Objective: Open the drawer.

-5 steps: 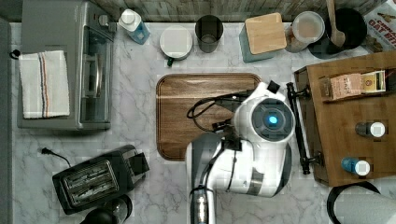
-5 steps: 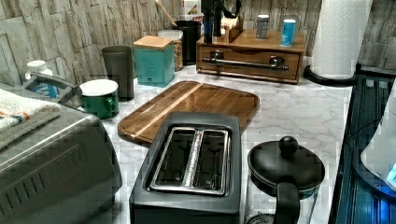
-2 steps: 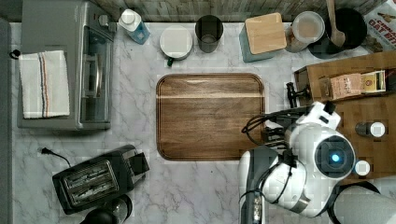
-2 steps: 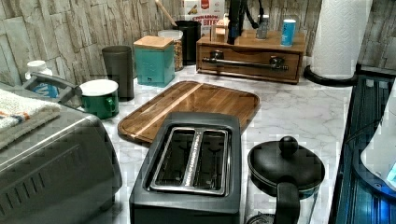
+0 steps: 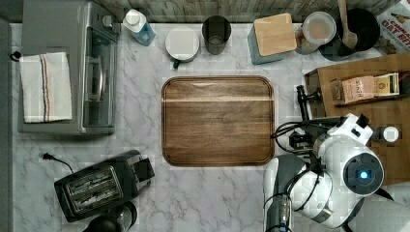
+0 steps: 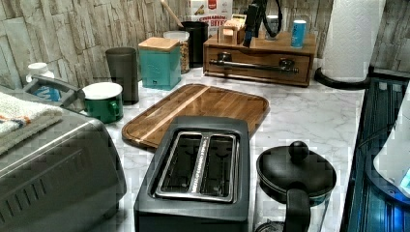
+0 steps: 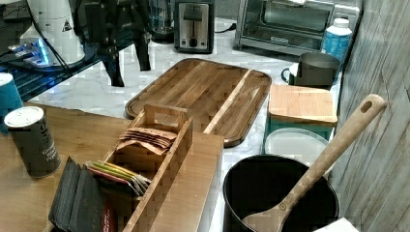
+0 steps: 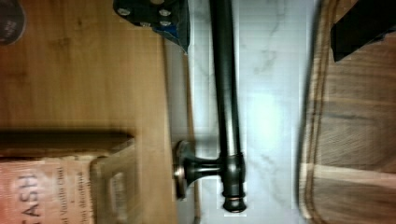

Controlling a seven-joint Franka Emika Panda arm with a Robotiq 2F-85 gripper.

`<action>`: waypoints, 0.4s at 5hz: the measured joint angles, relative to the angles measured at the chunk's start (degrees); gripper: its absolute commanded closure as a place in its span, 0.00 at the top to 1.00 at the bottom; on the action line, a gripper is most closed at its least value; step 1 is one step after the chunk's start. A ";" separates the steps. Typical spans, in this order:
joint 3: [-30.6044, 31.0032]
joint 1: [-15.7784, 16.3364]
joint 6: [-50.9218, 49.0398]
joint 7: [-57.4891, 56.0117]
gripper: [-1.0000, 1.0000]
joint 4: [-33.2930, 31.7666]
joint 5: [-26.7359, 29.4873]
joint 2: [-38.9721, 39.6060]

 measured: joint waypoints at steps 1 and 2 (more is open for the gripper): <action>-0.13 0.32 1.01 -0.06 1.00 -0.45 0.05 1.20; 0.49 0.54 1.18 -0.11 1.00 -0.45 0.05 2.63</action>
